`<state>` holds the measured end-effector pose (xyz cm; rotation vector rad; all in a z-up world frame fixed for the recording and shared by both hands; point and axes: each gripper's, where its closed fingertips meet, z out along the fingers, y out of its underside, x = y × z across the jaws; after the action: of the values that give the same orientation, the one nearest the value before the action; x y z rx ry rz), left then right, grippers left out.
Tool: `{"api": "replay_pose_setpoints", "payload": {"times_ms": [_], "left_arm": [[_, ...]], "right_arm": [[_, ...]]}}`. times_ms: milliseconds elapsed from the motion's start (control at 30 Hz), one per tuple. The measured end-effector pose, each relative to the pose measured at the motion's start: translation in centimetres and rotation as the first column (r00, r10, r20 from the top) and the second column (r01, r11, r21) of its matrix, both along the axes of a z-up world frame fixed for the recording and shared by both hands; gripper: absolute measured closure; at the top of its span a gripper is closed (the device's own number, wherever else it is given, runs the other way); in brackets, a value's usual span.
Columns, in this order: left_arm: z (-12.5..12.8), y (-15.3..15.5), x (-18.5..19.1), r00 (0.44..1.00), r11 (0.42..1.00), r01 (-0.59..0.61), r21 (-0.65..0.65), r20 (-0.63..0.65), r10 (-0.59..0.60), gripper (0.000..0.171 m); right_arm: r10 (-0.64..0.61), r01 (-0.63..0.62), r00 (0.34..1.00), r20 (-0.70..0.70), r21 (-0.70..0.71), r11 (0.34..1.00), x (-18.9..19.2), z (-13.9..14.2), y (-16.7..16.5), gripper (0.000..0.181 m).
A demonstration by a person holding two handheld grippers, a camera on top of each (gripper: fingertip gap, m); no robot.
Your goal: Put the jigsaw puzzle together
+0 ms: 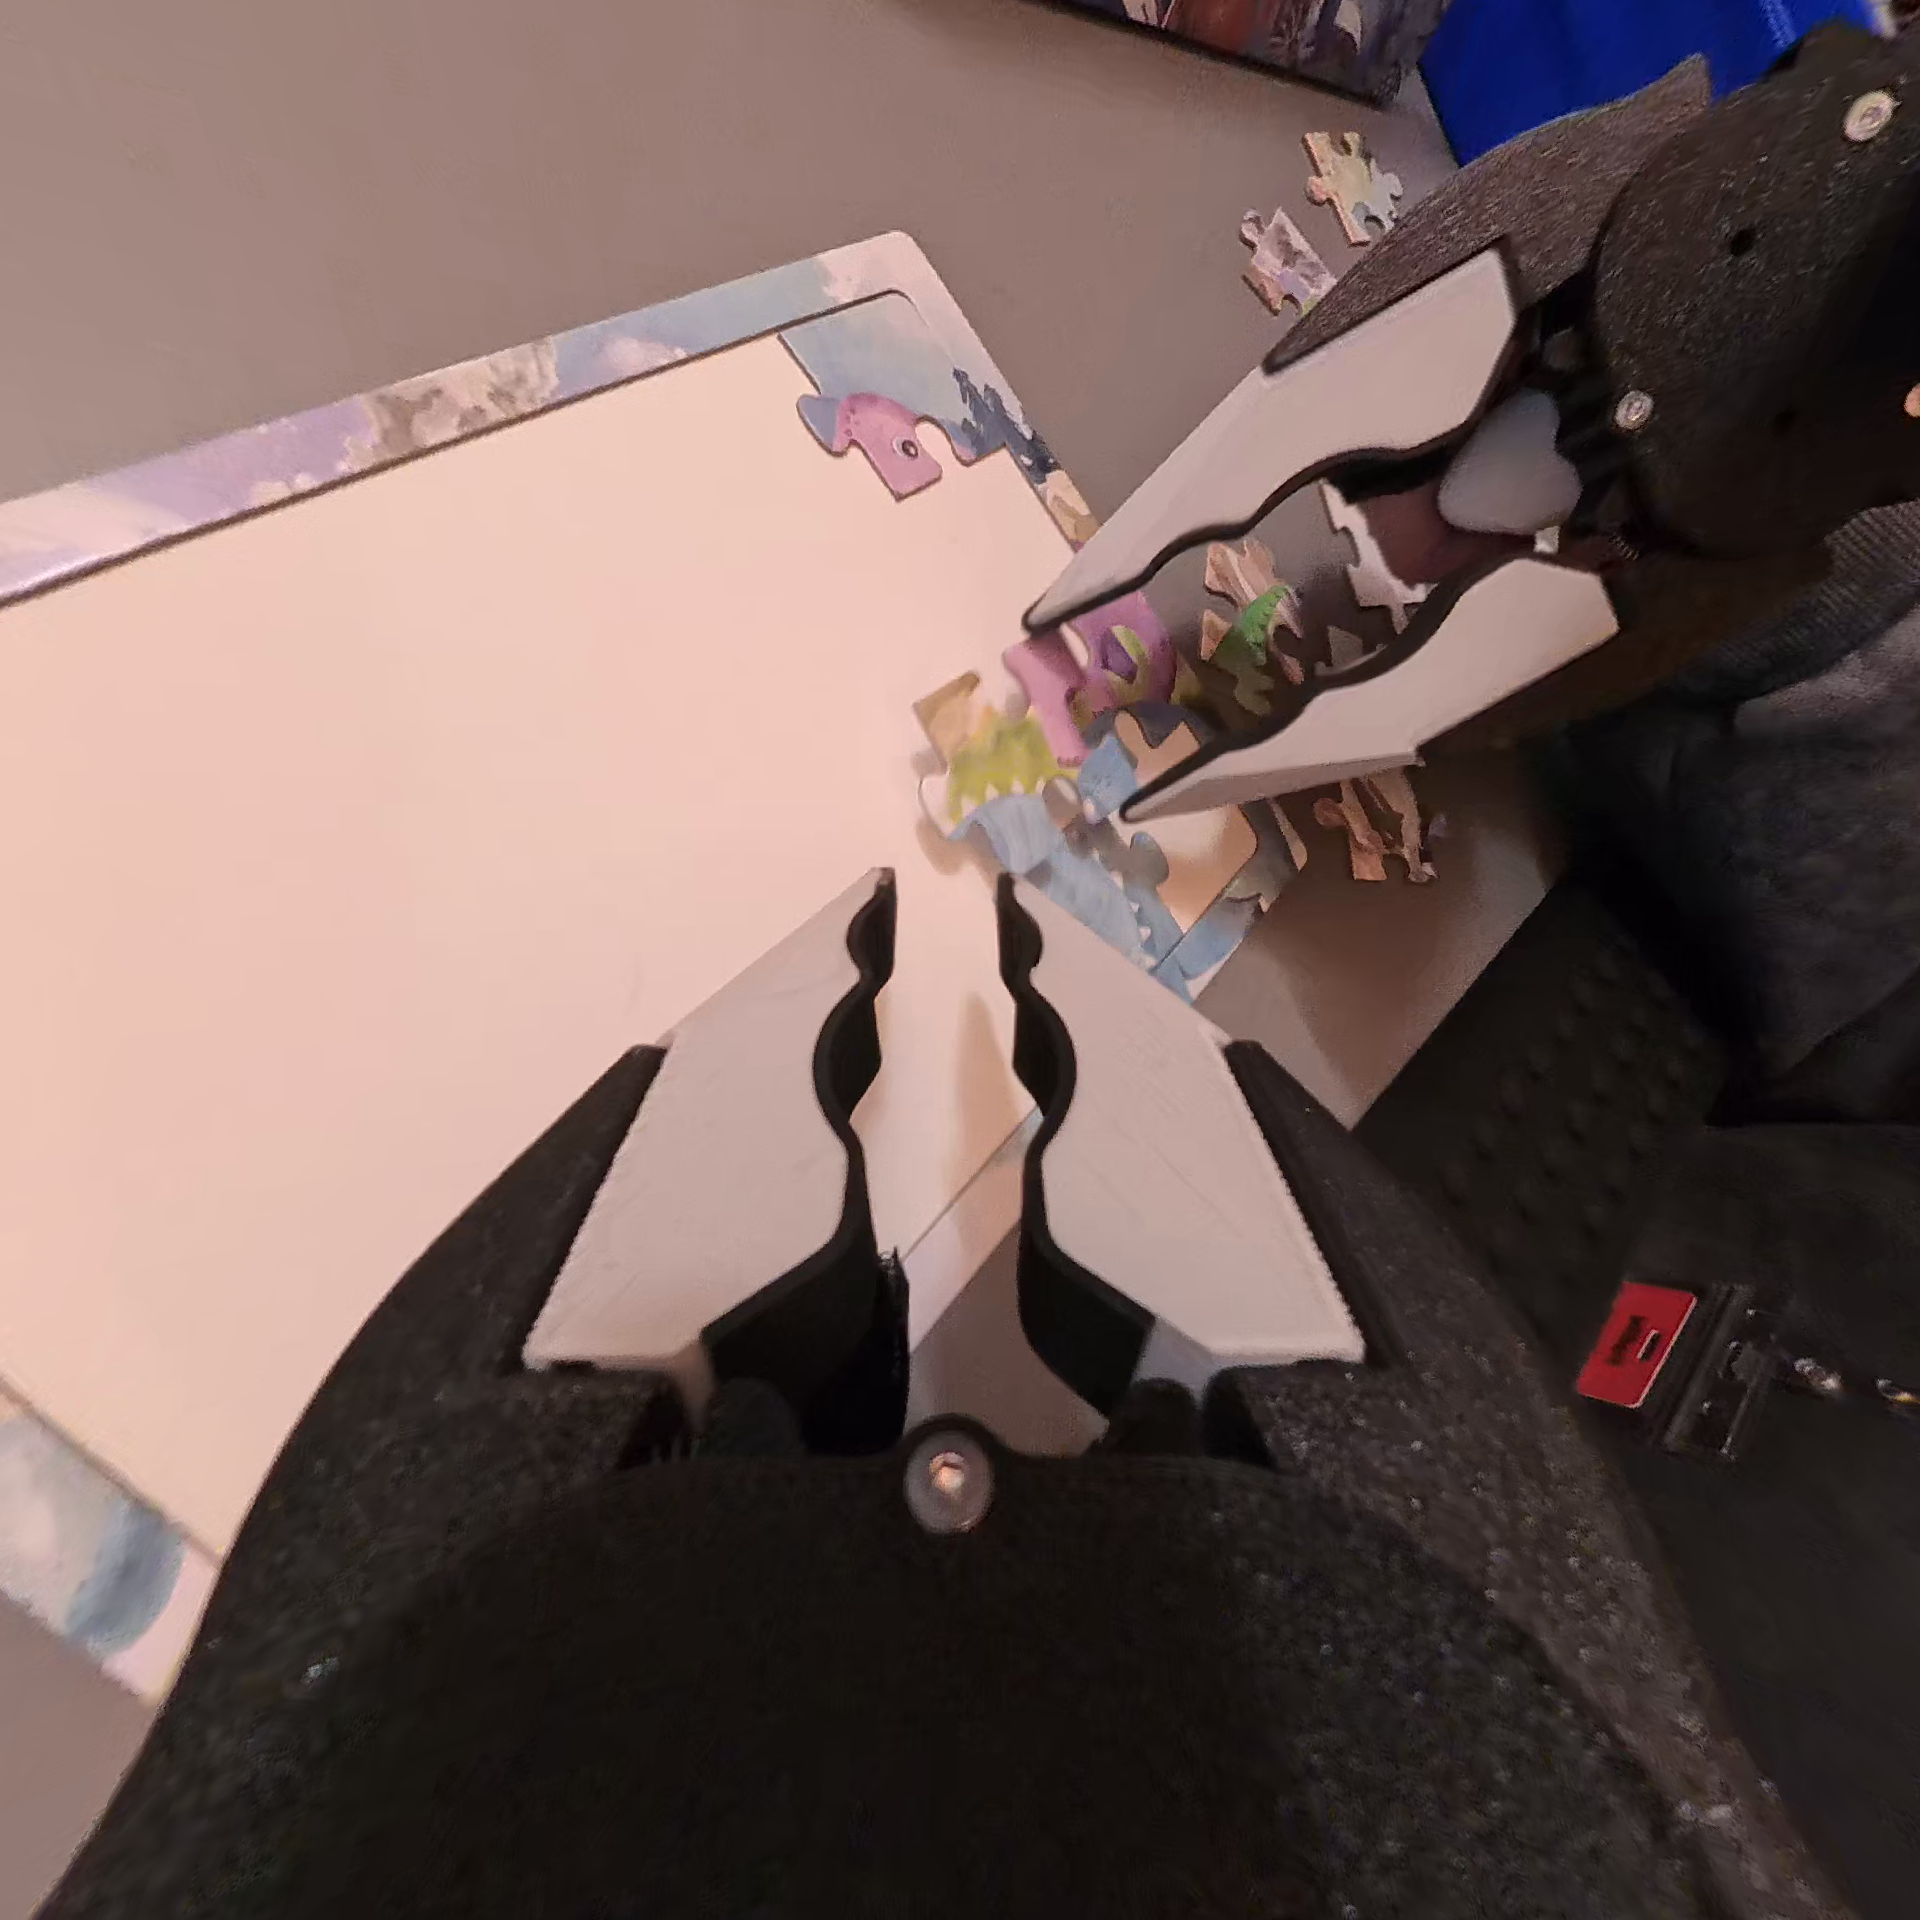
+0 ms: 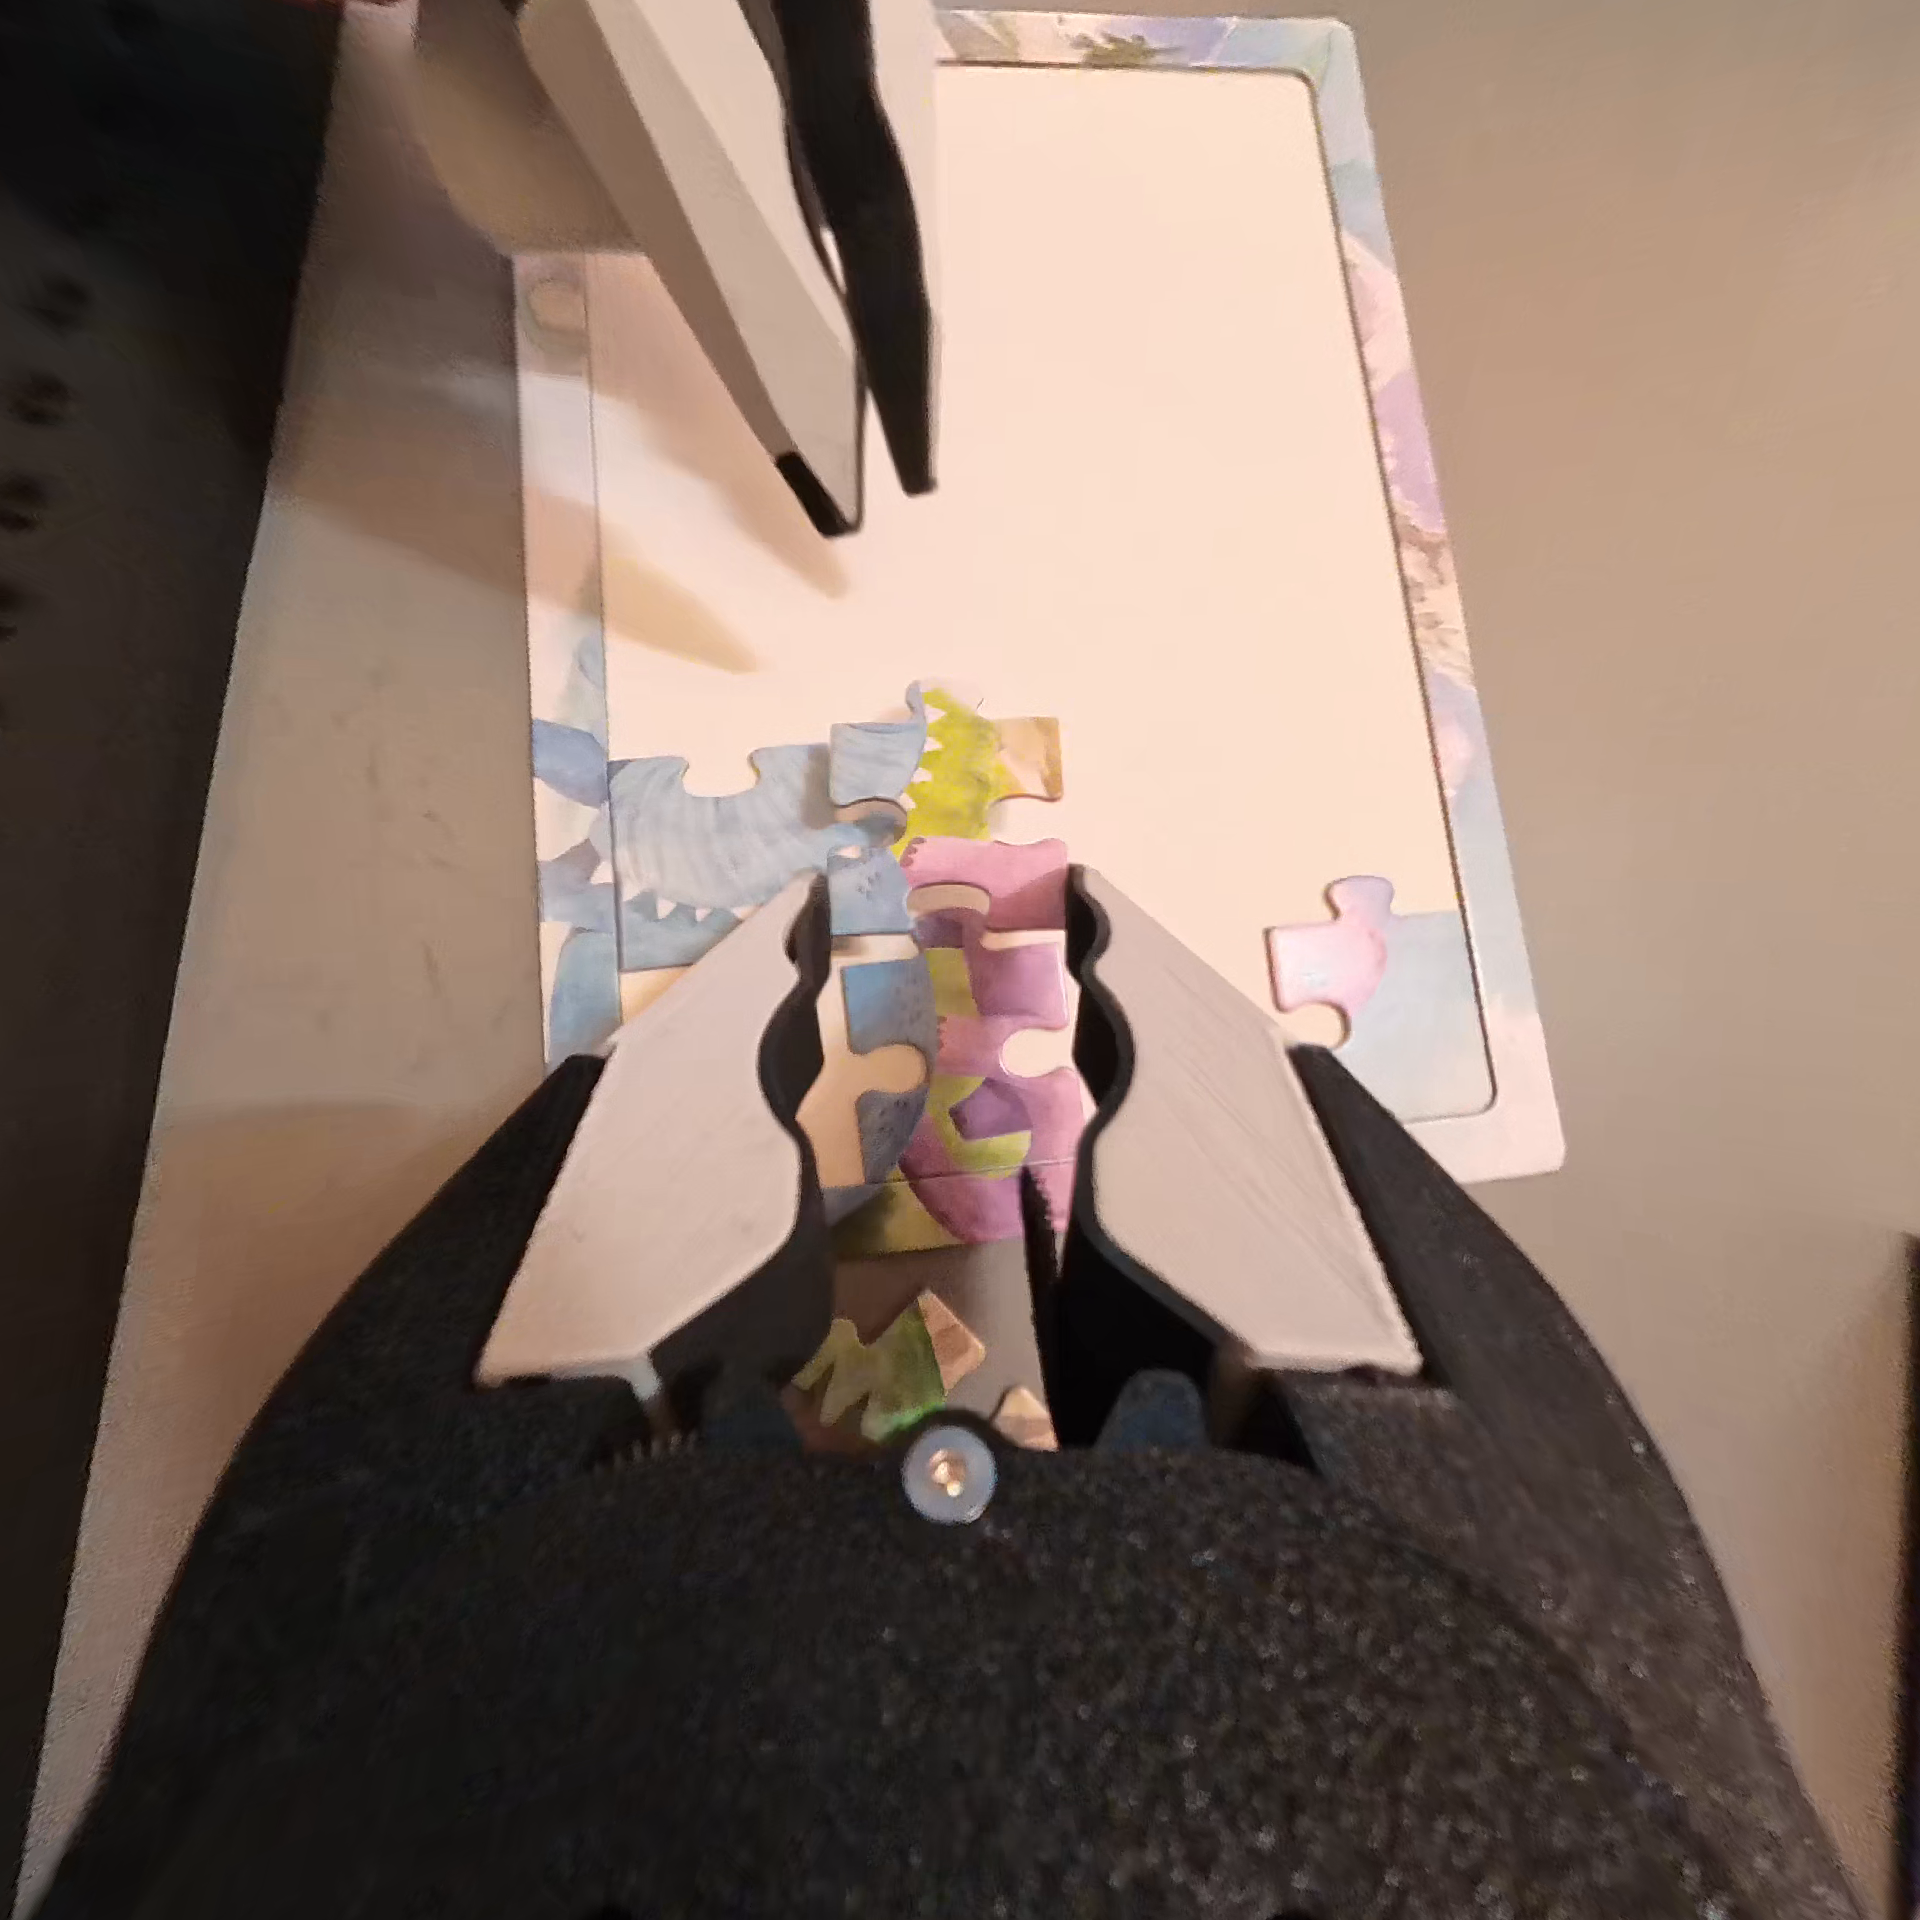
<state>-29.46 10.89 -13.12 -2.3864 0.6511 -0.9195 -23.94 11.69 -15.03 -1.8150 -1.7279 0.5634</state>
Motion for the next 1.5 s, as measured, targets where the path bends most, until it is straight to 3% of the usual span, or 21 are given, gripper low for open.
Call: {"api": "replay_pose_setpoints", "payload": {"times_ms": [300,533,633,767,967,1300,1400,1500], "left_arm": [[-1.8,-0.3,3.3,0.995,0.996,0.086,0.009,-0.041,-0.086,0.155],[-2.6,-0.4,3.5,0.994,0.996,0.093,-0.010,-0.056,-0.093,0.155],[-2.7,-0.4,3.4,0.993,0.996,0.092,-0.010,-0.073,-0.092,0.155],[-2.8,-0.5,3.5,0.993,0.995,0.095,-0.013,-0.071,-0.096,0.155],[-2.7,-0.4,3.2,0.992,0.996,0.093,-0.011,-0.083,-0.094,0.155],[-2.6,0.0,3.3,0.993,0.997,0.083,0.005,-0.088,-0.082,0.155],[-3.4,0.2,2.9,0.989,0.997,0.072,0.012,-0.132,-0.070,0.169],[-3.5,0.3,2.9,0.989,0.997,0.071,0.019,-0.133,-0.068,0.171]], "right_arm": [[0.041,-0.042,0.999,-0.009,-0.071,0.997,0.3,-1.6,0.0,0.136],[0.027,-0.032,0.998,-0.062,-0.075,0.997,0.8,-0.3,0.3,0.130],[-0.005,-0.010,0.992,-0.129,-0.117,0.993,0.8,1.3,-0.2,0.153],[-0.039,0.025,0.993,-0.108,-0.128,0.992,0.6,0.9,-0.6,0.164],[-0.014,0.012,1.000,-0.020,-0.098,0.995,-0.2,-1.5,-1.4,0.171],[-0.011,0.007,0.999,-0.037,-0.122,0.992,-0.2,-1.6,-1.3,0.172],[-0.013,0.008,0.999,-0.042,-0.131,0.991,-0.2,-1.6,-1.1,0.173],[-0.013,0.005,0.999,-0.052,-0.141,0.990,-0.1,-1.6,-1.1,0.174]]}}
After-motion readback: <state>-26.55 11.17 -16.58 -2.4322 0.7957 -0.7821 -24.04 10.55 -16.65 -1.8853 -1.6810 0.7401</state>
